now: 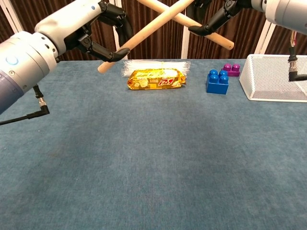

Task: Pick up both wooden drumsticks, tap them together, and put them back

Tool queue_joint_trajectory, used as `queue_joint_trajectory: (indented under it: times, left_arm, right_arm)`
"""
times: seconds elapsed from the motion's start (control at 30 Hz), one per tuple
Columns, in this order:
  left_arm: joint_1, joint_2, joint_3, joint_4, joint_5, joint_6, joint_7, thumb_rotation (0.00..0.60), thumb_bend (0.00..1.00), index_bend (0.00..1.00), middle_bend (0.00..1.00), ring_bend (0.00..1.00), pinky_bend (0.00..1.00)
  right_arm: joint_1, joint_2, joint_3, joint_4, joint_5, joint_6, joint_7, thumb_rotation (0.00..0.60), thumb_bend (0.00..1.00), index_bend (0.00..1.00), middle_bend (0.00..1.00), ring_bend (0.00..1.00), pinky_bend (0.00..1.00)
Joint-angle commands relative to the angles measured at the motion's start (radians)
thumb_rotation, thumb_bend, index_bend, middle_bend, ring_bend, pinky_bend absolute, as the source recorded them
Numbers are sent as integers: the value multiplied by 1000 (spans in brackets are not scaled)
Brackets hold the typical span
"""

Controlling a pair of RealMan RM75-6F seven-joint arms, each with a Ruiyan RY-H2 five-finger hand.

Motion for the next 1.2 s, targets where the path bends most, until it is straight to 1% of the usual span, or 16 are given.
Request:
queue_joint_trajectory:
  times: [0.03, 0.27, 0.43, 0.8, 0.87, 1.03, 1.07, 1.2]
  left_arm:
    - [3, -14, -5, 3, -5, 14, 4, 600, 593, 589, 573, 127, 0]
    - [11, -29, -23, -13, -38, 25, 11, 600, 593, 588, 576, 127, 0]
    - [14, -30, -23, -23, -48, 29, 43, 600, 594, 587, 576, 127, 0]
    - [14, -28, -8, -25, -36, 16, 34, 600, 593, 587, 576, 127, 0]
    - [20, -15, 3, -19, -25, 14, 25, 600, 593, 586, 576, 128, 0]
    - [66, 82, 69, 9, 23, 7, -30, 600, 593, 585, 576, 127, 0]
    - [86, 124, 93, 32, 39, 9, -46, 600, 593, 585, 576, 127, 0]
    - [132, 220, 147, 106, 57, -6, -116, 600, 593, 586, 576, 127, 0]
  right_arm:
    - [0, 0, -5, -6, -5, 8, -6, 600, 491, 688, 617, 383, 0]
    - [-7, 7, -13, -15, -25, 25, -4, 600, 494, 690, 618, 383, 0]
    - [-12, 12, -18, -16, -28, 30, 2, 600, 494, 692, 618, 383, 0]
    - [-16, 20, -21, -15, -30, 34, 17, 600, 494, 692, 618, 383, 0]
    - [-21, 27, -21, -13, -33, 37, 24, 600, 494, 692, 618, 383, 0]
    - [-51, 62, -34, 17, -46, 42, 64, 600, 494, 692, 618, 383, 0]
    - [-66, 73, -48, 37, -60, 43, 81, 600, 494, 692, 618, 383, 0]
    - [-106, 80, -109, 126, -146, 52, 148, 600, 495, 692, 618, 383, 0]
